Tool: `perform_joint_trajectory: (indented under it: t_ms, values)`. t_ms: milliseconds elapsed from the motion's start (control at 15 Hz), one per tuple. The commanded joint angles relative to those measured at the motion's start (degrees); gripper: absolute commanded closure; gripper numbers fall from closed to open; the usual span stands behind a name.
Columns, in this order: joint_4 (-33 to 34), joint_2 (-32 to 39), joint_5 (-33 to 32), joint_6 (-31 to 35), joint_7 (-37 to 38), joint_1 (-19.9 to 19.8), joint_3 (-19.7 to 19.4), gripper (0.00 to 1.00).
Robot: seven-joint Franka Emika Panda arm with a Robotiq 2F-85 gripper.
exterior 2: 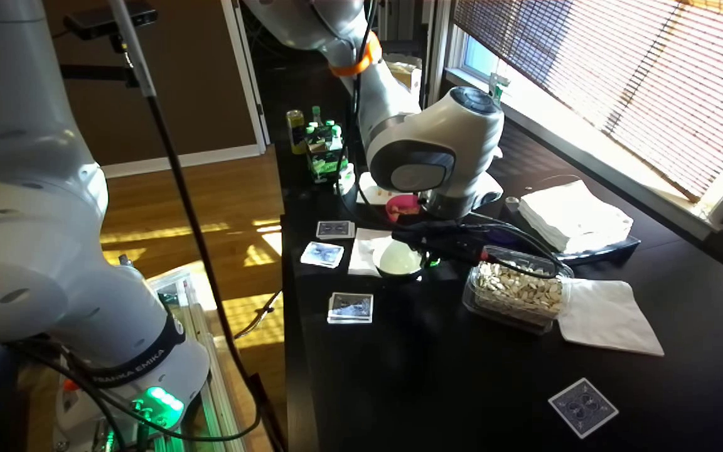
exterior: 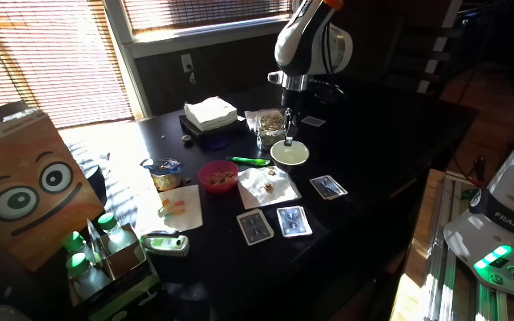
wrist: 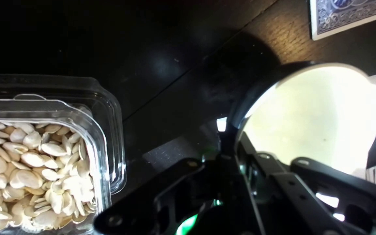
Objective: Shift the pink bowl, then pour the black bowl's contents into it
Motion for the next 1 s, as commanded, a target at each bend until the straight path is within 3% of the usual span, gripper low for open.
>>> perform_joint_trajectory:
  t_ms: [0, 933]
  values:
    - [0.65, -0.3, -1.83, -1.81, 1.67, -1.0, 0.98, 0.98]
    - [0.62, -0.28, -4.07, -1.62, 2.68, -0.55, 0.63, 0.98]
